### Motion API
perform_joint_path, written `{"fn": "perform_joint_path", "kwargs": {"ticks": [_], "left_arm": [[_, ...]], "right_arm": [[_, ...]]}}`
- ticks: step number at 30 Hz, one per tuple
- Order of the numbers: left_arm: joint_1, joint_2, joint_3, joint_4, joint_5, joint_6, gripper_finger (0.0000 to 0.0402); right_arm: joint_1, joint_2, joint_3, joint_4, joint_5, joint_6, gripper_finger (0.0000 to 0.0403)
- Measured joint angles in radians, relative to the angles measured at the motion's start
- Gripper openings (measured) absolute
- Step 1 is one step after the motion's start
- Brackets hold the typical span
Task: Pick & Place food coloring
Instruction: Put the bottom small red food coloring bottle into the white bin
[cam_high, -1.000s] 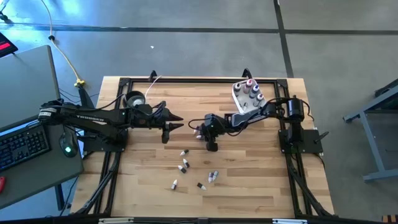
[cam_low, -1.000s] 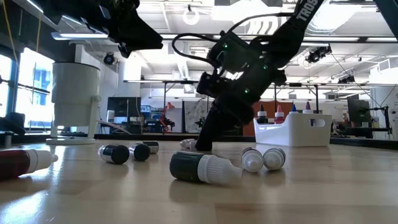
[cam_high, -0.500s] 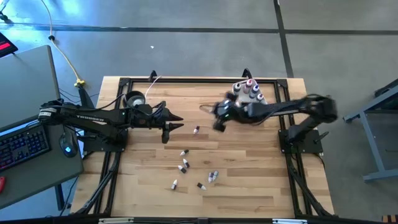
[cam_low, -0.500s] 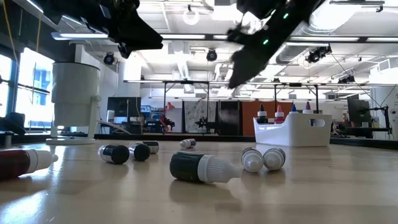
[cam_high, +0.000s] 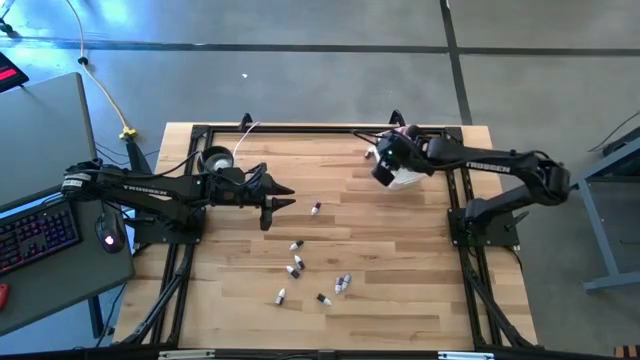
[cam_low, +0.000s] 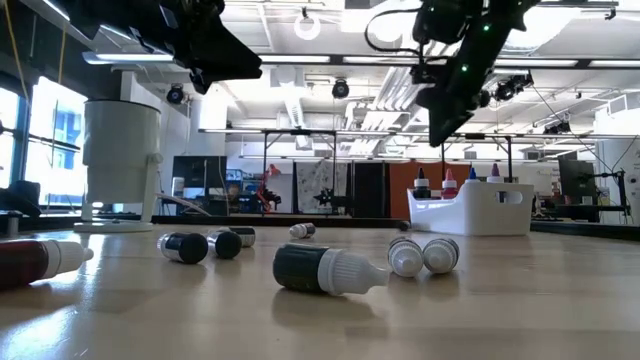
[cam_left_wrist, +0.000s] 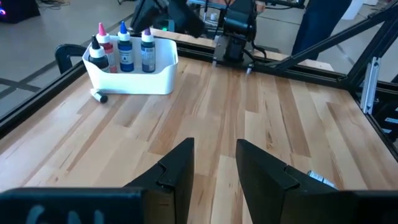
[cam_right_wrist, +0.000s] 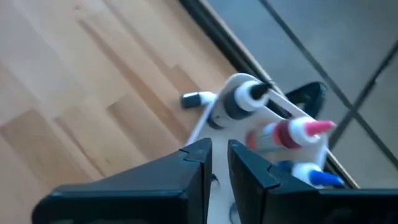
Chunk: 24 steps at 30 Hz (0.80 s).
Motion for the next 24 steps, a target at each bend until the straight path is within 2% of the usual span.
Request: {"fn": "perform_joint_path", "kwargs": {"ticks": [7, 11, 17, 24], "left_arm": [[0.0, 0.002, 0.0, -0.016, -0.01, -0.067, 0.0117], [0.0, 0.047, 0.001, -0.047, -0.046, -0.095, 0.0117], [0.001, 0.214, 0.001, 0.017, -0.113, -0.201, 0.0117], [0.0, 0.437, 0.102, 0.022, -0.14, -0.288, 0.0117]], "right_arm": [[0.04, 0.088, 0.0, 0.124, -0.123, -0.073, 0.0086], [0.094, 0.16, 0.0, 0.204, -0.196, -0.058, 0.0111], [0.198, 0.24, 0.0, 0.281, -0.233, -0.015, 0.0123], [0.291, 0.173, 0.0, 0.238, -0.222, 0.004, 0.0118]]}}
